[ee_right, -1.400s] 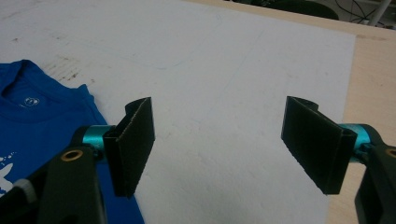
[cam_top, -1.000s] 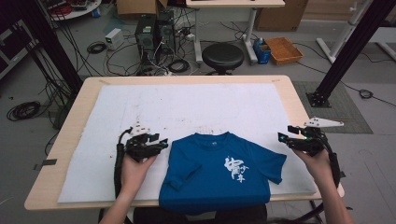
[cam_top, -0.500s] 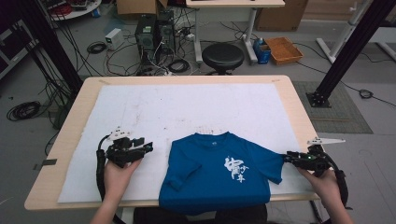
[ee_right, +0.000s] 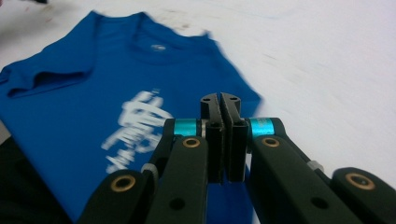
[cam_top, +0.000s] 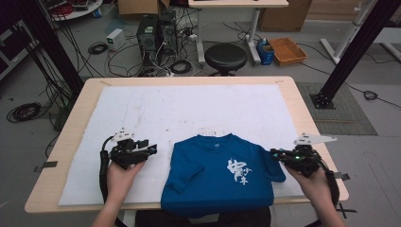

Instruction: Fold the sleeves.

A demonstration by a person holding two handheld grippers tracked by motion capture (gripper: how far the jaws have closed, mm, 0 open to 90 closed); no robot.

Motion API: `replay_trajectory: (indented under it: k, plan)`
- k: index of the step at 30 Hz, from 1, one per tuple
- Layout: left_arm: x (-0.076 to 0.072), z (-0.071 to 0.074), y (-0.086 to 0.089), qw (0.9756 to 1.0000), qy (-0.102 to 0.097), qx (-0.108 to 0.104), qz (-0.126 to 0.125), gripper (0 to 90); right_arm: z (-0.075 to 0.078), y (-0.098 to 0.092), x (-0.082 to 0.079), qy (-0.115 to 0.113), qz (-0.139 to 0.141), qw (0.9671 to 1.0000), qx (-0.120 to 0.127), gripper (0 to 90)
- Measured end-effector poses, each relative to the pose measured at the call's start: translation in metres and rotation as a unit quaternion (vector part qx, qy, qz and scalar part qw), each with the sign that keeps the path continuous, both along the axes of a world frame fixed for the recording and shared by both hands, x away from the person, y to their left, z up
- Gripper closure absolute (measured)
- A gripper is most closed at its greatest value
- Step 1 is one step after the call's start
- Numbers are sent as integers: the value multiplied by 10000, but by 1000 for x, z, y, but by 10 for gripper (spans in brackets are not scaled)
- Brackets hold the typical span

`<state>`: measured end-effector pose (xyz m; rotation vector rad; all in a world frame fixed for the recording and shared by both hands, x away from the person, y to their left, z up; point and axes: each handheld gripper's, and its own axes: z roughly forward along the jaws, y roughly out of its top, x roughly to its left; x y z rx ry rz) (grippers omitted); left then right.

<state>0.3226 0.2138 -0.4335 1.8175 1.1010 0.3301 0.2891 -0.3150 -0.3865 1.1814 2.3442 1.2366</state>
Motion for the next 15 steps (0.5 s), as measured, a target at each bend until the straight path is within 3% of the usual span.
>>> replay_trajectory:
  k: [4, 5, 6, 7, 9, 12, 15]
  plan:
    - [0, -1, -2, 10000, 29, 13, -58, 517, 5, 51, -2, -131, 329, 9984, -432, 890]
    - [0, -1, -3, 10000, 33, 15, -78, 517, 5, 51, -2, -131, 329, 9984, -432, 890]
    - [0, -1, -4, 10000, 42, 19, -87, 517, 4, 66, -2, -141, 422, 9976, -533, 884]
    - [1, -1, -5, 9999, 40, 32, -118, 517, 1, 86, 0, -147, 609, 9959, -649, 839]
    - [1, -2, -5, 9999, 50, 35, -122, 515, -1, 98, 1, -214, 688, 9950, -687, 781]
    - [1, -2, -5, 9999, 74, 34, -123, 512, 1, 98, -1, -389, 658, 9951, -632, 729]
    - [2, -4, -5, 9998, 103, 56, -129, 507, 4, 78, -8, -459, 389, 9965, -580, 687]
